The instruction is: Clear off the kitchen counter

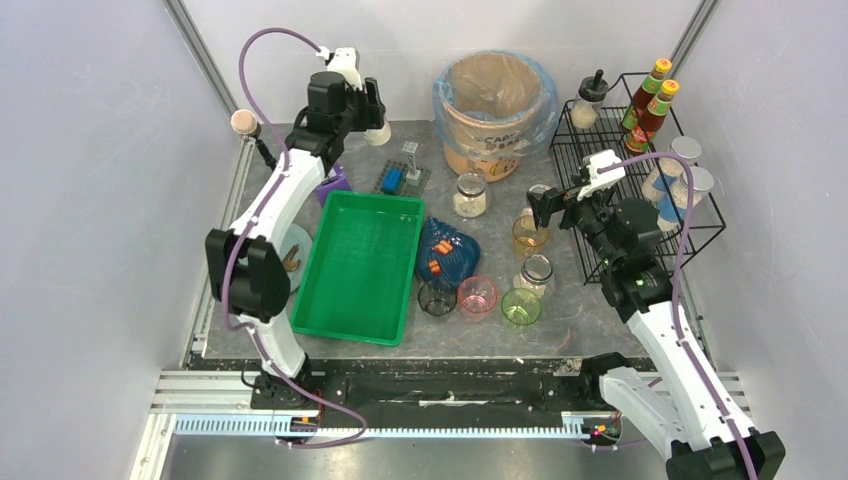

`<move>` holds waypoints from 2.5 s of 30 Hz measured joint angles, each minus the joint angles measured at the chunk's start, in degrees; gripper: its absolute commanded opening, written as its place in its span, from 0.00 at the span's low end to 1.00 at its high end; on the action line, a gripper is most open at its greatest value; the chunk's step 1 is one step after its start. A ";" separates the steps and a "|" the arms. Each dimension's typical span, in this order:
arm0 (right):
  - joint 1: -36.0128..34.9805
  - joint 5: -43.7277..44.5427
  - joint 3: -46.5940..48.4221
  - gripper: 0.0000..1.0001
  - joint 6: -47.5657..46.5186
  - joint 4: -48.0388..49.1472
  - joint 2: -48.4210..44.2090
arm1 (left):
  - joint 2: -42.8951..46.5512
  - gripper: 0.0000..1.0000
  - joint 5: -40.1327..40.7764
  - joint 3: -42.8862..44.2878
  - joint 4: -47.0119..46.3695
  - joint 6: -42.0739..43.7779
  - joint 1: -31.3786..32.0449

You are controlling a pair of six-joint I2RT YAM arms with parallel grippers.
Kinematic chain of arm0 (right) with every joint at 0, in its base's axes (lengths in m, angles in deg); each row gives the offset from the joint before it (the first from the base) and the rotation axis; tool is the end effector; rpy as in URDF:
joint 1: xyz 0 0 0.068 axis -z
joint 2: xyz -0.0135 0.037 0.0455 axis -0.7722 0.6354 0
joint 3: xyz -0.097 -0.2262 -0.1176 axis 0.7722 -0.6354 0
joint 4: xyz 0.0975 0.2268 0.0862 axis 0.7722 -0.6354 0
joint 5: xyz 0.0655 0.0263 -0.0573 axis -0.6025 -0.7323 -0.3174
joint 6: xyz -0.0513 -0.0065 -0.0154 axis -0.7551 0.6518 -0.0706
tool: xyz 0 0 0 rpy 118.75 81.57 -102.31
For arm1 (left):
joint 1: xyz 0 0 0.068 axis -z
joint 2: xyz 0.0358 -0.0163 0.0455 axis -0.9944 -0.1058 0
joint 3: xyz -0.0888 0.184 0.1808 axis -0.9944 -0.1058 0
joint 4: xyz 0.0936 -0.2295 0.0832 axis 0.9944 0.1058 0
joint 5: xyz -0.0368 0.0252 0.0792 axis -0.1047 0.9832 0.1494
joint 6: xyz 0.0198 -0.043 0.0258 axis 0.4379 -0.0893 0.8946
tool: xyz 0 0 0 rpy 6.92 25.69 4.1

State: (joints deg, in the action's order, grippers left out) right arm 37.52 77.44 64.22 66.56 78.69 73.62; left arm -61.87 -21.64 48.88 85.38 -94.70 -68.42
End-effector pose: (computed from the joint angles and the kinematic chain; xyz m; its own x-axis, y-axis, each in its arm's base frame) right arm 0.1914 0.0496 0.3491 -0.0534 0.0322 -0.9981 -0.3616 0.9310 0.0494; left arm 0.4286 -0.1167 0.3639 -0.3136 -0.0960 -0.9447 0.1565 0.9760 -0.1511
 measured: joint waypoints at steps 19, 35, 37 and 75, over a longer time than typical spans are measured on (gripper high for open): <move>-4.24 -17.77 1.07 0.98 -0.44 -4.96 -1.07 | 21.53 0.02 -28.98 -9.99 24.04 27.32 9.11; -14.08 -28.33 1.60 0.98 -1.88 -4.68 2.01 | 31.36 0.02 -48.24 -20.39 30.29 46.56 16.59; -15.76 -29.55 1.44 0.98 -2.62 -3.93 2.34 | 31.54 0.02 -50.25 -20.39 31.41 47.89 17.14; -30.10 -32.00 -2.40 0.26 -2.45 15.80 14.47 | 33.11 0.15 -56.59 -17.84 35.69 50.25 23.56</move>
State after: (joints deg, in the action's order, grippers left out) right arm 7.42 45.44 61.82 64.11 94.49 88.09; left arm -28.76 -78.23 31.04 121.07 -44.45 -44.85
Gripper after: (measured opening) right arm 0.686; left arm 0.694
